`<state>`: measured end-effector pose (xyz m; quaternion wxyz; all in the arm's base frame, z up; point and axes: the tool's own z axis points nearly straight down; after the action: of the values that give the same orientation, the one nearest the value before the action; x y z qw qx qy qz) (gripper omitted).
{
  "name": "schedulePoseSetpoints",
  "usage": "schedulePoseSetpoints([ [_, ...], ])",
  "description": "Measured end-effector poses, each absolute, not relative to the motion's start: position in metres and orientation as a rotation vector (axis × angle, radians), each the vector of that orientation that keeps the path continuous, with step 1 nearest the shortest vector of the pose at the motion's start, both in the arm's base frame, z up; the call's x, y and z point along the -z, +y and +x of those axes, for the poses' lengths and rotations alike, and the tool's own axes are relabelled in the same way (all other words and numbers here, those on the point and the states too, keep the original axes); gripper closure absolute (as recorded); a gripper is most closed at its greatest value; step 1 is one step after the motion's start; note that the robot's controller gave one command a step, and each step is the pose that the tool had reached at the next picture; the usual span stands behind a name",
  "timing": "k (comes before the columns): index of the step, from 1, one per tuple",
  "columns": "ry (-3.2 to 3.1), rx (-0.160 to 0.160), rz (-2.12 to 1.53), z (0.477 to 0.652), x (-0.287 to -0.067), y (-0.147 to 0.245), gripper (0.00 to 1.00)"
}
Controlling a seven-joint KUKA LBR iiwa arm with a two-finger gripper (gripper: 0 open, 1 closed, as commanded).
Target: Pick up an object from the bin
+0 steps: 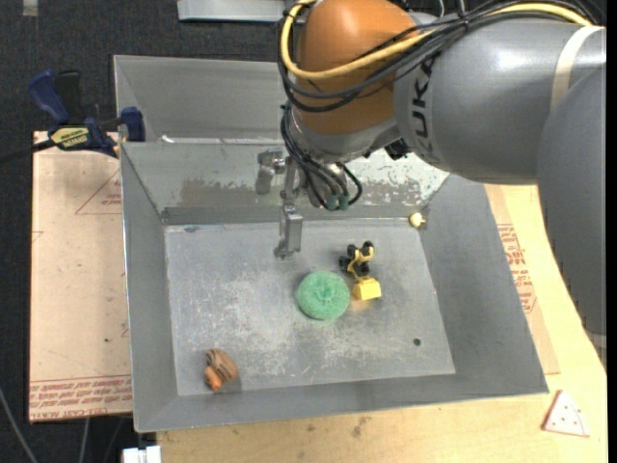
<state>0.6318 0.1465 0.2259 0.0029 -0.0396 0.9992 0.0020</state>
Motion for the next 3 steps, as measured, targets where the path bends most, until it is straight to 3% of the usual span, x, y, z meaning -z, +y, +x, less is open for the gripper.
schedulePoseSetpoints([
  [1,3.135,0.000,-0.167,0.610,-0.203,0.112,0.00],
  [2,3.139,-0.002,-0.116,0.580,-0.202,0.097,0.00],
  [3,3.126,-0.002,-0.254,0.539,-0.185,0.067,0.00],
])
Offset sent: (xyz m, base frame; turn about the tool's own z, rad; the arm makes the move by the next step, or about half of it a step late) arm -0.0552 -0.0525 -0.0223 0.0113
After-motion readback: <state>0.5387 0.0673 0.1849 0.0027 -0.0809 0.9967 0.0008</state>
